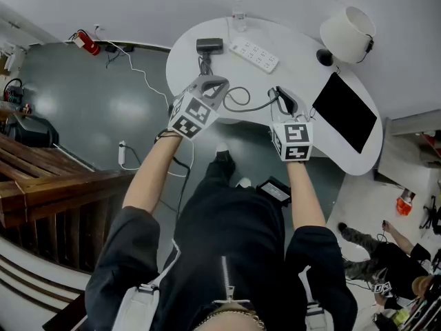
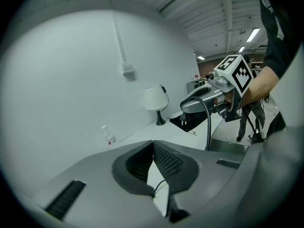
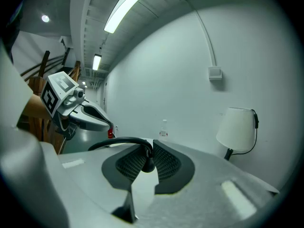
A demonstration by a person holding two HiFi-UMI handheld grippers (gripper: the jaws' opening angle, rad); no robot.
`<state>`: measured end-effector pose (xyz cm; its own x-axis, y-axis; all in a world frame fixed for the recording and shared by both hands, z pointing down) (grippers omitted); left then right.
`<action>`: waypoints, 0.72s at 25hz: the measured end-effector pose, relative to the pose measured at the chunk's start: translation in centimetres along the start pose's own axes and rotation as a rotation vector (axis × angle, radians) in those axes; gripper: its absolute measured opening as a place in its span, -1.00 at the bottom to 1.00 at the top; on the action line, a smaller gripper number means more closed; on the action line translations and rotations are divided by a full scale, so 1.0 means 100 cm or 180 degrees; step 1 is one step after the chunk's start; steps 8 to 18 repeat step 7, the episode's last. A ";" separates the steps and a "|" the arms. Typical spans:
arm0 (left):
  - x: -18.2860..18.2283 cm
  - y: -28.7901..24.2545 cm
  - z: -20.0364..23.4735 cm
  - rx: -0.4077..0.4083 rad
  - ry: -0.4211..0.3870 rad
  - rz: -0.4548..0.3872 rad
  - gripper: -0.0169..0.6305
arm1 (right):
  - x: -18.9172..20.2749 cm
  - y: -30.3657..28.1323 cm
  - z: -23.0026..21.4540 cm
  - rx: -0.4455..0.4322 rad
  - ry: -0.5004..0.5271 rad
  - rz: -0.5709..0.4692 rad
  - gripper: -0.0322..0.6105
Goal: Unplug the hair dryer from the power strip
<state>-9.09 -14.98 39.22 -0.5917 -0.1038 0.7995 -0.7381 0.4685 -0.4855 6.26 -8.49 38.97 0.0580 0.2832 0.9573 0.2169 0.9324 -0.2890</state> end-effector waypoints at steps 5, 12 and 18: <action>0.000 0.002 0.000 -0.0002 -0.0025 -0.0006 -0.91 | -0.001 0.000 0.002 -0.0010 0.0019 0.0001 -0.77; -0.001 0.002 0.000 0.0002 -0.0036 -0.0017 -0.91 | -0.001 0.000 0.002 -0.0009 0.0022 0.0006 -0.77; -0.001 0.002 0.000 0.0002 -0.0036 -0.0017 -0.91 | -0.001 0.000 0.002 -0.0009 0.0022 0.0006 -0.77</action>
Point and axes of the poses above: the fingertips, and each gripper's own axes: y backward along the fingers, z to its left, x out of its underside, the point moved 4 cm from there along y, backward along the fingers, and after that the axes turned 5 degrees about -y, right-handed, at the moved point
